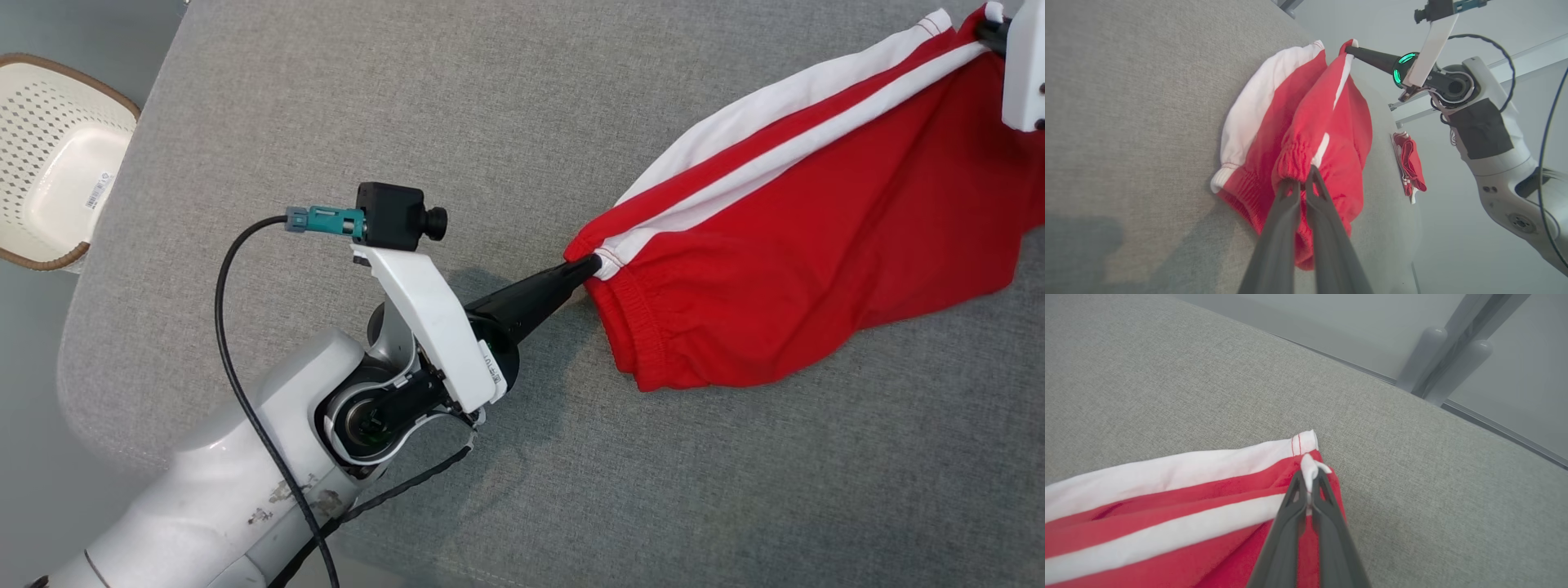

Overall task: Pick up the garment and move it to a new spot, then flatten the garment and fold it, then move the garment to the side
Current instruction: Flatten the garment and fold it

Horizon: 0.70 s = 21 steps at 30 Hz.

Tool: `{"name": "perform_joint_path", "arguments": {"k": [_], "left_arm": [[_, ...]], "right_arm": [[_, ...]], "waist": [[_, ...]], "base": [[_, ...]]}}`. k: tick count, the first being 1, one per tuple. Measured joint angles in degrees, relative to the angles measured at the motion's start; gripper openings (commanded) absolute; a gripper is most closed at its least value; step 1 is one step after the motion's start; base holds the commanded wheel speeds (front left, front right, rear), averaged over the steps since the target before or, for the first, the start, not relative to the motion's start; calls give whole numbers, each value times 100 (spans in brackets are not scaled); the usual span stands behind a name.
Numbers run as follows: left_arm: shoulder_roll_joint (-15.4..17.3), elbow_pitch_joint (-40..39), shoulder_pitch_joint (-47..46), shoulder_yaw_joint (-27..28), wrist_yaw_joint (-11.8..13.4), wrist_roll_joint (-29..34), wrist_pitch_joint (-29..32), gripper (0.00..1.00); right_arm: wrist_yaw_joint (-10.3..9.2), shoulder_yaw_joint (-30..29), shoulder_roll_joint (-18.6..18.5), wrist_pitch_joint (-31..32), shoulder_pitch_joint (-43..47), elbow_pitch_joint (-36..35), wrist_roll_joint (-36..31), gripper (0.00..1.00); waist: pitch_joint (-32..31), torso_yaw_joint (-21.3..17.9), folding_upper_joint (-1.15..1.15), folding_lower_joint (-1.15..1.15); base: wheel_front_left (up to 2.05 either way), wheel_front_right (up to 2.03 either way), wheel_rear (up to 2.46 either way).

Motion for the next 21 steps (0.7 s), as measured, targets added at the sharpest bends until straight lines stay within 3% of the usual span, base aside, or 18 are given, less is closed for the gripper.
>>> {"name": "perform_joint_path", "arguments": {"k": [17,18,19,21], "left_arm": [[-265,287,-82,110,0,90,-252,0],[-276,298,-83,105,0,92,-256,0],[-294,328,-87,99,0,110,-285,0],[-327,434,-107,103,0,129,-353,0]], "right_arm": [[0,187,213,-777,-309,760,-14,0],[0,204,220,-837,-313,801,-14,40],[0,187,240,-899,-352,920,-7,100],[0,182,247,-1018,-404,1059,-29,100]], "waist": [[131,128,0,0],[139,132,0,0],[156,135,0,0],[165,138,0,0]], "base": [[0,0,0],[0,0,0],[0,0,0],[0,0,0]]}}
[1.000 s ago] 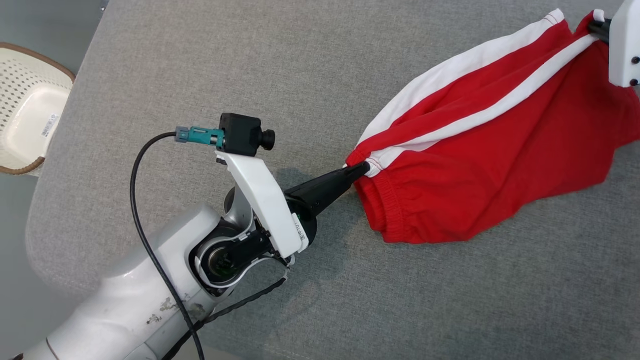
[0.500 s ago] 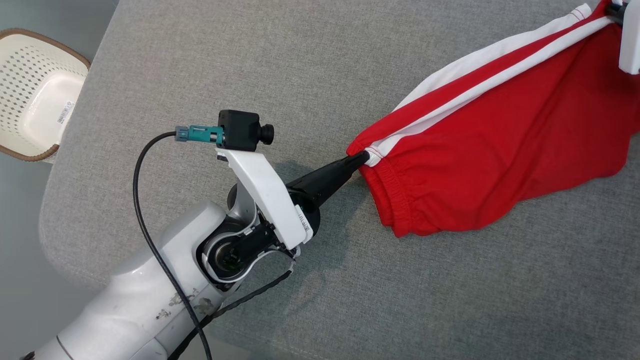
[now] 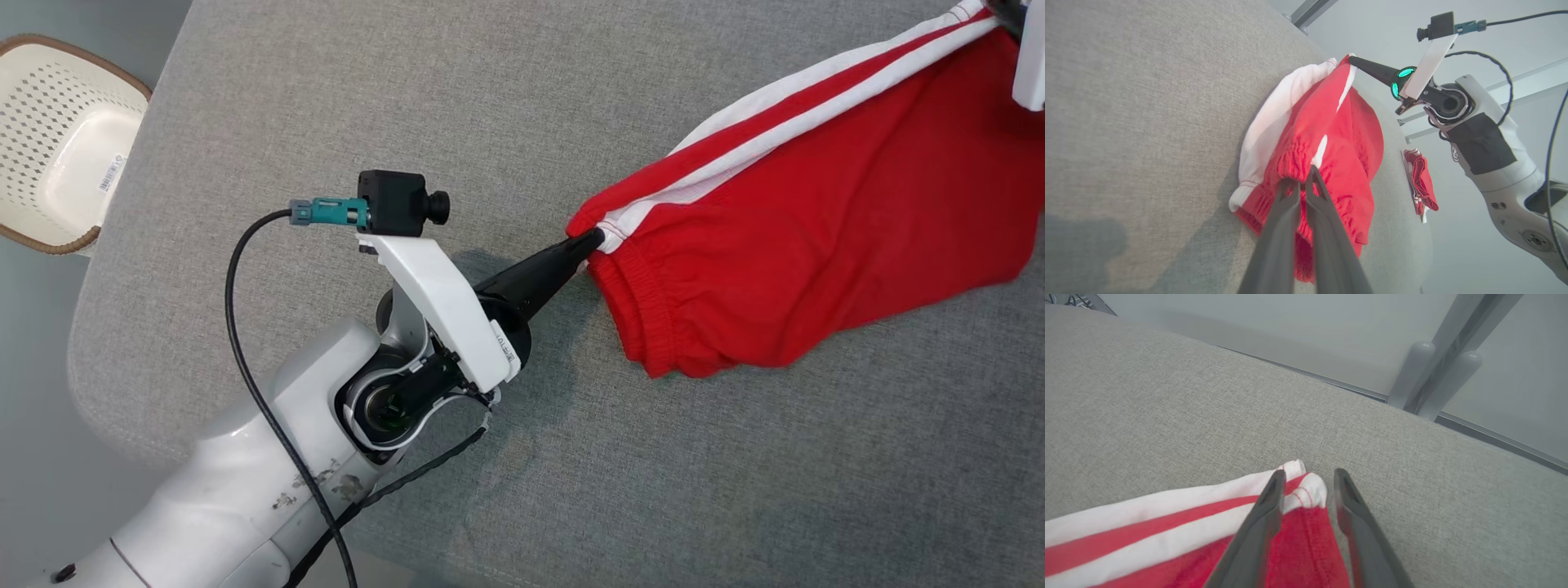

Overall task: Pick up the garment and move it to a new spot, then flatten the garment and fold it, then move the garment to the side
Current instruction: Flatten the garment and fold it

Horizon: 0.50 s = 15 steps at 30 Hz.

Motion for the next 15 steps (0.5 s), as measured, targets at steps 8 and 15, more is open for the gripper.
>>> {"name": "perform_joint_path", "arguments": {"k": [8,15], "left_arm": [[-121,288,-61,0,0,38,-158,79],[-133,872,-122,57,0,152,-511,100]], "right_arm": [[-1,-86,121,-870,-165,495,-243,100],[-1,-137,190,-1351,-191,834,-292,100]], "waist": [[-30,-26,0,0],[-134,-108,0,0]], "base": [[0,0,0],[0,0,0]]}}
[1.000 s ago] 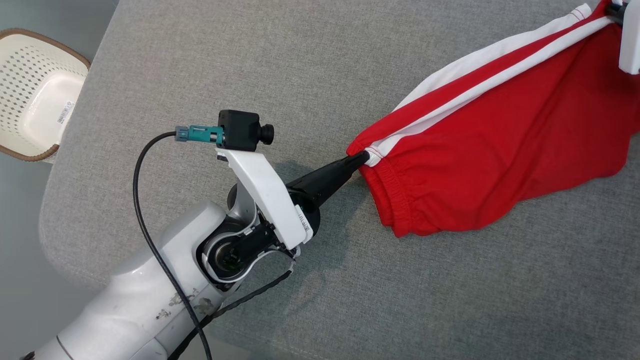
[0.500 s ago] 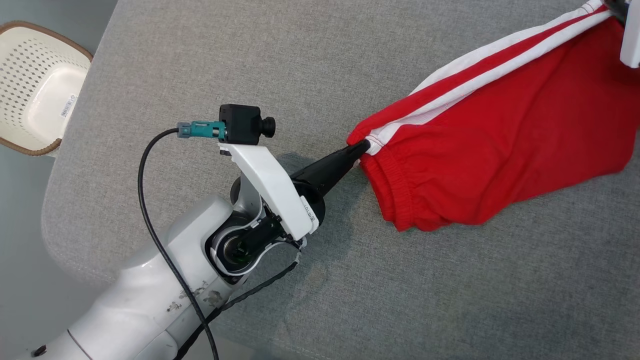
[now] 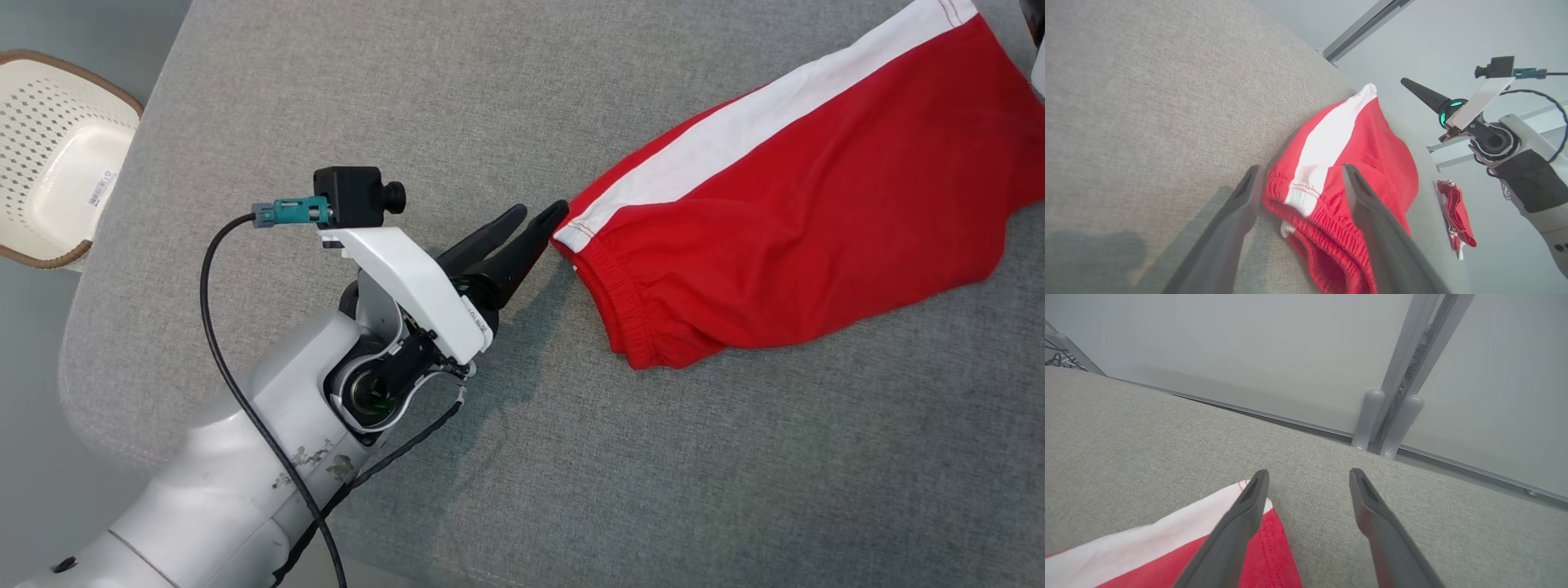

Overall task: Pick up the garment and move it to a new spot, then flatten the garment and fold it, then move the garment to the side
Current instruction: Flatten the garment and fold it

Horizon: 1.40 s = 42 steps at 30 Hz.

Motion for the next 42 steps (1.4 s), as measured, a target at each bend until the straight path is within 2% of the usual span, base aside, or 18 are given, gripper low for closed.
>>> {"name": "perform_joint_path", "arguments": {"k": [7,13,18,20,24,27,30,35,42], "left_arm": [[83,193,-30,-75,0,231,-281,100],[227,742,-53,-48,0,738,-1265,100],[292,1069,-5,121,8,1096,-1657,100],[319,1141,62,291,97,1352,-1712,100],[333,859,355,1230,416,2376,-1736,100],[237,502,991,1935,593,3170,-1734,100],[134,15,1510,2588,799,4184,-1736,100],[-276,-454,2502,3461,734,5137,-1735,100],[-736,-784,3411,4377,483,6068,-1736,100]], "right_arm": [[0,-80,47,-544,203,104,120,100],[0,-165,92,-1367,593,-131,301,100],[0,-199,145,-1903,1005,-313,436,100],[0,-193,178,-2160,1178,-419,465,100],[0,-174,122,-2484,1572,-622,364,100],[0,-334,113,-2570,1923,-806,316,100],[0,-567,24,-2584,2304,-1232,-88,100],[0,-1679,43,-2596,3227,-2118,-726,100],[0,-2962,676,-2597,4621,-3142,-1495,100]], "waist": [[-206,-111,0,0],[-527,-244,0,0],[-806,-389,0,0],[-946,-481,0,0],[-1198,-691,0,0],[-1376,-849,0,0],[-1540,-1006,0,0],[-1780,-1244,0,0],[-2094,-1494,0,0]], "base": [[0,0,0],[0,0,0],[0,0,0],[0,0,0],[0,0,0],[0,0,0],[0,0,0],[0,0,0],[0,0,0]]}}
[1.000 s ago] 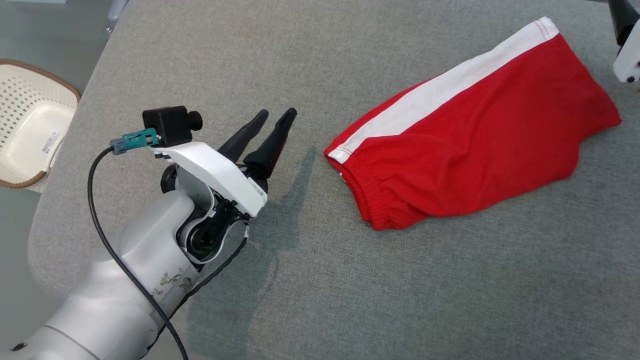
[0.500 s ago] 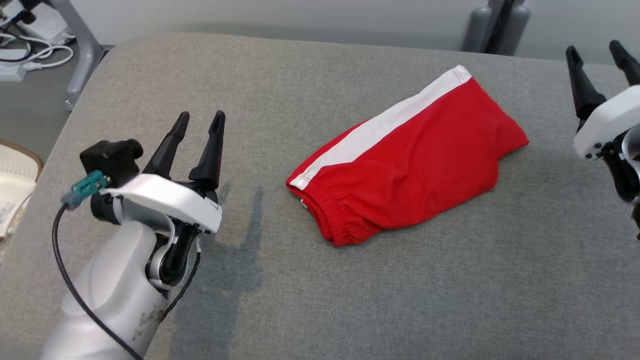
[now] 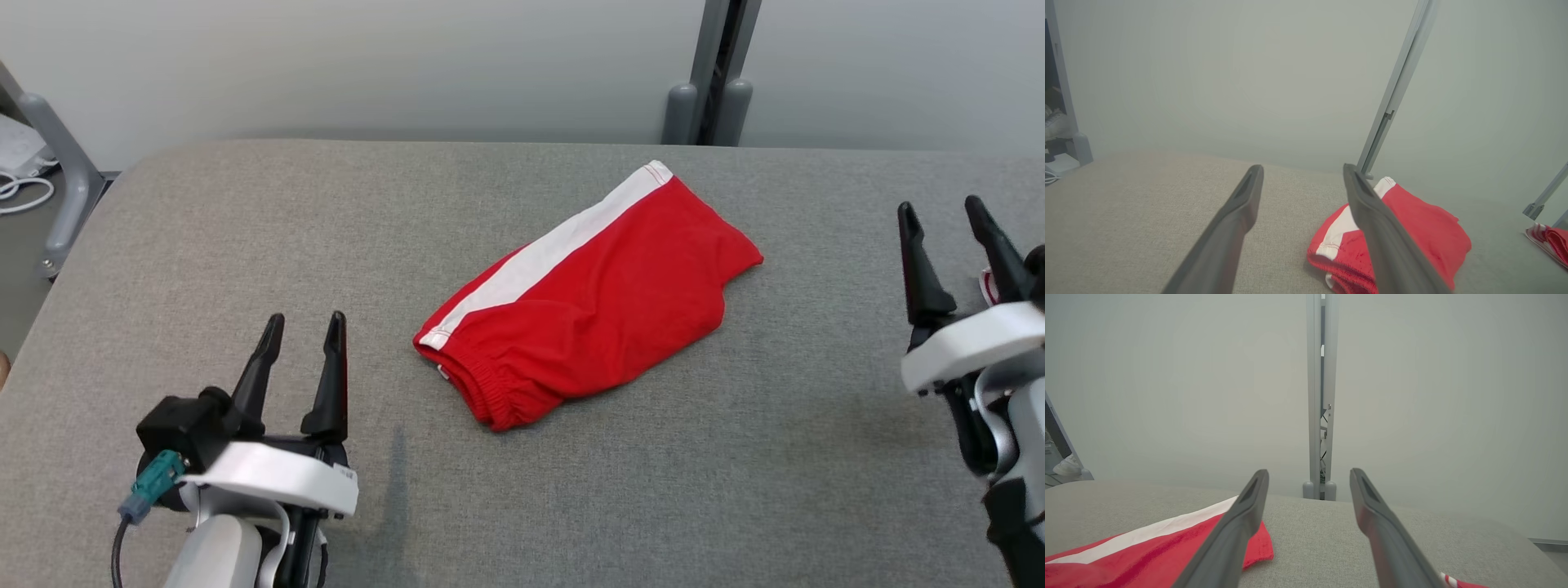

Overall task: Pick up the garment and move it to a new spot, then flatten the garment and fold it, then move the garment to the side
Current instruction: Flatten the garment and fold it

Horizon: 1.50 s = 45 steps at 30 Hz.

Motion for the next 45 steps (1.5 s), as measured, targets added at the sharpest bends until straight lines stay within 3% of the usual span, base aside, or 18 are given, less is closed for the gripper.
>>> {"name": "perform_joint_path", "arguments": {"k": [5,12,22,29,33,39,45], "left_arm": [[-229,-129,475,349,-198,413,0,100],[-344,-285,900,662,-339,811,0,100],[-365,-291,962,469,-415,759,0,100],[-366,-198,891,238,-425,664,0,100],[-368,-182,785,287,-404,634,0,100],[-367,-148,675,331,-407,659,0,100],[-366,-119,626,246,-414,591,0,100]], "right_arm": [[0,-701,528,-14,807,-644,-560,100],[0,-1121,1037,-14,1507,-982,-994,100],[0,-1166,1165,14,1618,-829,-1194,100],[0,-1035,1160,610,1122,-49,-369,100],[-1,-1170,1190,1098,793,343,630,100],[-1,-1335,985,1712,341,850,1640,100],[-1,-1505,808,2194,-86,1471,2225,100]], "waist": [[-146,-98,0,0],[-253,-128,0,0],[-236,-59,0,0],[-96,234,0,0],[12,469,0,0],[229,878,0,0],[442,1289,0,0]], "base": [[0,0,0],[0,0,0],[0,0,0],[0,0,0],[0,0,0],[0,0,0],[0,0,0]]}}
